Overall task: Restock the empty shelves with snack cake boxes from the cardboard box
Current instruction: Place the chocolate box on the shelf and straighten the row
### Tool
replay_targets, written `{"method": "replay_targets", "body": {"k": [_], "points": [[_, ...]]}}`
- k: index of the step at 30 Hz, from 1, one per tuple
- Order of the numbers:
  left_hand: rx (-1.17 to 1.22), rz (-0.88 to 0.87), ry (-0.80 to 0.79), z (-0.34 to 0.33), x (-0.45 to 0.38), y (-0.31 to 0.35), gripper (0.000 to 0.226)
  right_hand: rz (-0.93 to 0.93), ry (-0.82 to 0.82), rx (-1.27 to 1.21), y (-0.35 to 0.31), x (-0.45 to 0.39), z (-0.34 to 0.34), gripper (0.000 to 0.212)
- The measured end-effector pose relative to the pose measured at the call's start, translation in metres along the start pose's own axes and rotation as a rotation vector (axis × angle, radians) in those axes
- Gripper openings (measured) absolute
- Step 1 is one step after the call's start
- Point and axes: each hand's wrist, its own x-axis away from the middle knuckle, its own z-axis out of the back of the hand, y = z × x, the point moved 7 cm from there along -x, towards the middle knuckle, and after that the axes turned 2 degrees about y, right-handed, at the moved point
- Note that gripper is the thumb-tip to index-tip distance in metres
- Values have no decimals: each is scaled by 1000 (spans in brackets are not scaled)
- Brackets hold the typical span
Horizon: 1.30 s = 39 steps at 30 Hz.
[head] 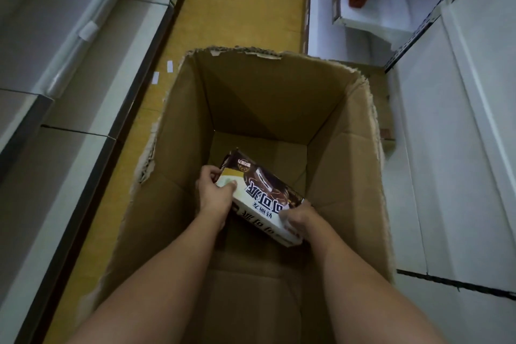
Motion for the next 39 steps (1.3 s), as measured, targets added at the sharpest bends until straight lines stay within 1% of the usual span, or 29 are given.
{"method": "replay_targets", "body": {"k": [1, 2, 3, 4, 5, 6, 8, 10, 11, 13, 14, 15, 16, 17, 19, 20, 21, 22, 24, 26, 27, 28, 31, 32, 33, 34, 35, 38, 39], "points": [[-40, -36, -5, 2, 8, 13, 33, 27, -15, 53, -4, 12, 1, 60], [-92, -70, -18, 4, 16, 25, 32, 65, -17, 117, -10, 23, 4, 54], [-143, -97, -39, 6, 26, 37, 31, 107, 4, 168, -18, 36, 11, 61], [-184, -116, -61, 9, 34, 46, 29, 146, 28, 185, -27, 46, 17, 74], [-204, -128, -87, 13, 44, 55, 27, 187, 39, 161, -37, 61, 25, 86], [-212, -127, -120, 17, 53, 62, 26, 232, 43, 108, -46, 73, 31, 94], [-200, -116, -182, 27, 68, 74, 25, 299, 19, -35, -60, 99, 46, 98], [-164, -125, -258, 36, 85, 88, 26, 349, -28, -161, -66, 124, 58, 96], [-144, -142, -287, 40, 93, 97, 27, 357, -40, -184, -66, 134, 62, 94], [-94, -180, -326, 48, 110, 117, 26, 353, -83, -211, -63, 155, 69, 82], [-60, -198, -327, 51, 117, 126, 26, 340, -120, -237, -61, 166, 69, 72], [-25, -216, -314, 56, 124, 135, 26, 334, -152, -272, -61, 174, 69, 67], [8, -221, -298, 61, 130, 141, 30, 328, -170, -311, -61, 180, 69, 66], [48, -208, -272, 65, 135, 145, 40, 325, -175, -347, -62, 183, 70, 66], [141, -156, -213, 78, 147, 148, 69, 336, -169, -438, -68, 197, 75, 66], [155, -140, -195, 85, 153, 147, 81, 333, -163, -494, -71, 202, 77, 68], [124, -133, -195, 89, 159, 146, 87, 319, -169, -540, -74, 208, 77, 72], [64, -136, -205, 92, 165, 145, 87, 314, -182, -572, -78, 213, 75, 76], [-25, -150, -215, 105, 175, 144, 71, 348, -235, -571, -88, 229, 72, 77], [-63, -166, -200, 126, 180, 146, 61, 426, -258, -515, -101, 249, 68, 69], [-77, -166, -192, 138, 181, 147, 59, 485, -229, -436, -107, 256, 68, 68], [-82, -163, -171, 154, 183, 145, 57, 544, -203, -342, -113, 267, 65, 72], [-75, -157, -120, 202, 194, 140, 50, 700, -136, -88, -123, 296, 40, 115], [-82, -156, -114, 215, 198, 137, 50, 732, -110, -51, -125, 302, 32, 122], [-97, -160, -99, 230, 204, 133, 50, 769, -102, -35, -128, 311, 23, 125], [-130, -178, -85, 241, 208, 130, 49, 786, -123, -27, -130, 324, 16, 122], [-166, -195, -68, 255, 213, 124, 48, 804, -176, -13, -133, 334, 4, 116], [-237, -222, -46, 281, 230, 103, 44, 814, -356, 97, -134, 362, -33, 89], [-219, -224, -36, 289, 237, 95, 43, 819, -384, 129, -130, 376, -44, 88]]}}
